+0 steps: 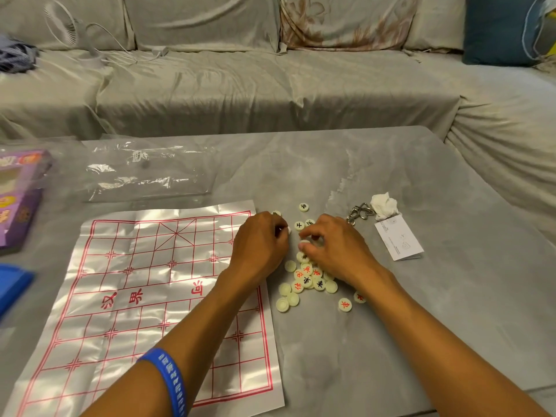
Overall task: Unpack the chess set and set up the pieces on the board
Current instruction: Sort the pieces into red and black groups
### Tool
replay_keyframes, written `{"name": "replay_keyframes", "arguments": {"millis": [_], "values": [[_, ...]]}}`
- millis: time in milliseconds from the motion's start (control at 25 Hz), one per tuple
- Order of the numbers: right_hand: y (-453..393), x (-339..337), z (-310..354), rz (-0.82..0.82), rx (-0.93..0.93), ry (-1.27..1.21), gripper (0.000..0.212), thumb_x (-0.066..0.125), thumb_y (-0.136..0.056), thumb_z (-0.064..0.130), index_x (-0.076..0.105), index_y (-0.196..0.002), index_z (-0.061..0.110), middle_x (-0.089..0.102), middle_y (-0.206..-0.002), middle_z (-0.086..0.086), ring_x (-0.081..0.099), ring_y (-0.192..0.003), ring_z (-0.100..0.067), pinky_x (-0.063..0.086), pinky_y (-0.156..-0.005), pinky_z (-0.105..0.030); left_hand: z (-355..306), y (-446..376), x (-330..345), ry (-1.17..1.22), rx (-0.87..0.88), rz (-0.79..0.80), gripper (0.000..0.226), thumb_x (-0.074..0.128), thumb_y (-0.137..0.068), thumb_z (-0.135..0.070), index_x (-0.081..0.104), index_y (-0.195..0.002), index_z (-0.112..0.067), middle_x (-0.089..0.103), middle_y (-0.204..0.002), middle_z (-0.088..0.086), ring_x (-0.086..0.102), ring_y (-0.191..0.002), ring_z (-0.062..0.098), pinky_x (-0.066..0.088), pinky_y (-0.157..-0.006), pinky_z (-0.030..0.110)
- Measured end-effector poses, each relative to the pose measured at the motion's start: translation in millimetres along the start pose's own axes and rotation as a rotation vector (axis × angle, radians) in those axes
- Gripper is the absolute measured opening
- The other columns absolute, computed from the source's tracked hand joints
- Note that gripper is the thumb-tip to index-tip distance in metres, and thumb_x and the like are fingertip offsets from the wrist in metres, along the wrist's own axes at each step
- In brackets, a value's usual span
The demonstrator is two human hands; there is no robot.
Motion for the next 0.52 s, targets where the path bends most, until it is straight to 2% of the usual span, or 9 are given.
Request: {"name": "replay_keyframes", "arguments": {"millis": [160, 320, 400, 520], "values": [[-2, 7, 0, 0.007, 0.062, -0.138, 0.013, 0.071, -0.082, 0.031, 0.067, -0.091, 0.023, 0.059, -0.09, 0.009, 0.056, -0.083, -0.009, 0.046, -0.07, -0.024, 8, 26, 0, 0.033, 0.002, 0.097, 0.023, 0.059, -0.091, -0.026, 0.07, -0.109, -0.018, 0.068, -0.101, -0.001, 0.058, -0.08, 0.009, 0.045, -0.072, 0.018], [0, -1, -3, -0.051, 0.122, -0.315, 0.009, 0.074, -0.081, 0.019, 0.067, -0.085, 0.021, 0.061, -0.077, 0.01, 0.056, -0.067, -0.003, 0.043, -0.059, -0.014, 13, 29, -2, 0.108, -0.025, 0.095, 0.02, 0.06, -0.09, -0.023, 0.07, -0.107, -0.018, 0.067, -0.099, -0.002, 0.056, -0.077, 0.005, 0.042, -0.067, 0.011], [-2, -3, 3, -0.1, 0.064, -0.346, 0.008, 0.072, -0.082, 0.011, 0.07, -0.085, 0.018, 0.064, -0.077, 0.011, 0.058, -0.068, -0.003, 0.048, -0.059, -0.014, 14, 27, -5, 0.16, -0.074, 0.056, 0.019, 0.06, -0.091, -0.021, 0.07, -0.106, -0.019, 0.067, -0.099, -0.003, 0.055, -0.076, 0.003, 0.042, -0.067, 0.009], [-5, 7, 16, -0.092, -0.118, -0.235, 0.013, 0.065, -0.084, 0.003, 0.073, -0.086, 0.014, 0.067, -0.087, 0.006, 0.062, -0.077, -0.006, 0.054, -0.071, -0.024, 20, 26, -11, 0.189, -0.127, 0.009, 0.018, 0.06, -0.091, -0.019, 0.07, -0.105, -0.018, 0.068, -0.099, -0.002, 0.056, -0.076, 0.005, 0.043, -0.069, 0.011]]}}
Point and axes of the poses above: each hand's wrist, its own y-axis away from the middle knuckle, its own x-axis out of the palm, z = x × y, the point moved 5 cm from there along -y, towards the middle knuckle
